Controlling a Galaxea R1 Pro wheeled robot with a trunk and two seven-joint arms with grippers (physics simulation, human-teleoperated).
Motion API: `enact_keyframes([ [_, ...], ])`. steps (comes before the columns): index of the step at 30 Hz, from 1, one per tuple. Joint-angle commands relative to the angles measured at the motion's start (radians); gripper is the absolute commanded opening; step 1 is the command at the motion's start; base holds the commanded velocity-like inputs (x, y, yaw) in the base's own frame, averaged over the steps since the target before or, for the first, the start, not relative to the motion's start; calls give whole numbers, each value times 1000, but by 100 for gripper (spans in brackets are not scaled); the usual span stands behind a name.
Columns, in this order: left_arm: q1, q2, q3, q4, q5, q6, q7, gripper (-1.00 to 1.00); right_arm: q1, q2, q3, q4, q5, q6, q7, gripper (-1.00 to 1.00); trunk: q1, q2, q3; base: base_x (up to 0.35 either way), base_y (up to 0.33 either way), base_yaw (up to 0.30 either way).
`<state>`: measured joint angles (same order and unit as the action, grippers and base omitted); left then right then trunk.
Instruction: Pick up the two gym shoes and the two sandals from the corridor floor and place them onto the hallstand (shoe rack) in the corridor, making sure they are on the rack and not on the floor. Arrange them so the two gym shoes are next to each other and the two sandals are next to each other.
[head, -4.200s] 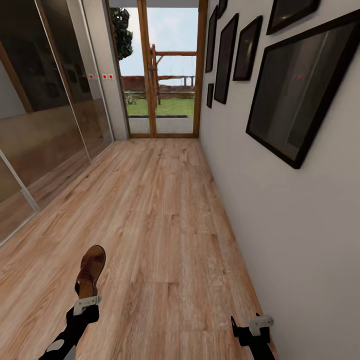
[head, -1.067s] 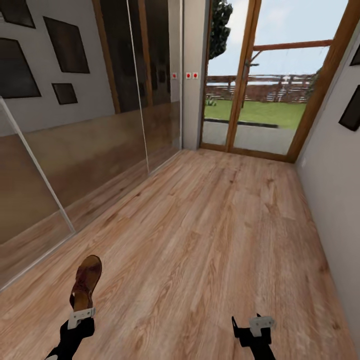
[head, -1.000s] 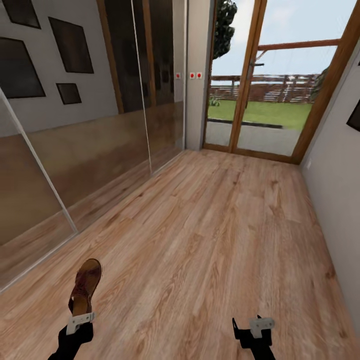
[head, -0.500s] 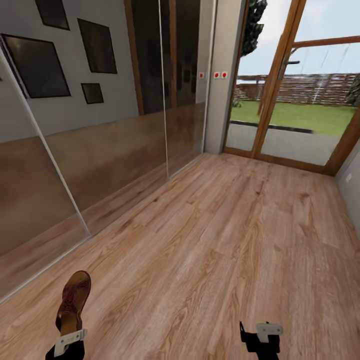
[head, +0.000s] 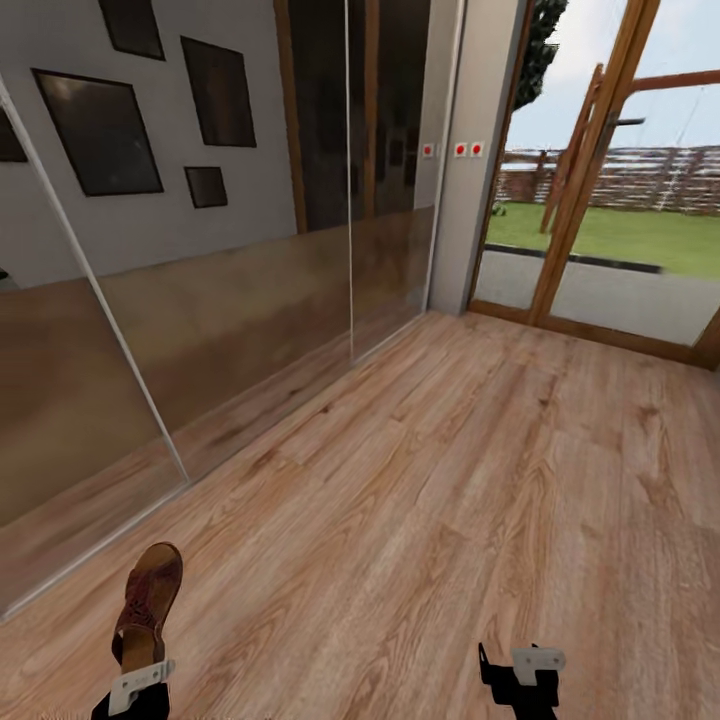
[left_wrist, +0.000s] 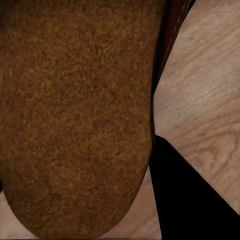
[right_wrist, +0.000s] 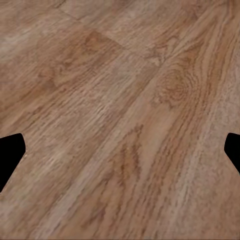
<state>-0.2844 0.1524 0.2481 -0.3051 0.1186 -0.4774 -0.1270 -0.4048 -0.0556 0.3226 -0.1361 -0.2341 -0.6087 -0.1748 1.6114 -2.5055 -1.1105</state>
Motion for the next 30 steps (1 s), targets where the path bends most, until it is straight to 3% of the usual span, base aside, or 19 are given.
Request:
enact_keyframes([
  [1,-1,0,4,1,8,-1,-10,-100,0,0,9,0,-7,-2,-5,100,0,0,-1,25,0,269],
  [30,-1,6,3,1,1,-10,-11,-100,0,4,9,4,-5,-2,-5,100,0,0,-1,5,0,278],
])
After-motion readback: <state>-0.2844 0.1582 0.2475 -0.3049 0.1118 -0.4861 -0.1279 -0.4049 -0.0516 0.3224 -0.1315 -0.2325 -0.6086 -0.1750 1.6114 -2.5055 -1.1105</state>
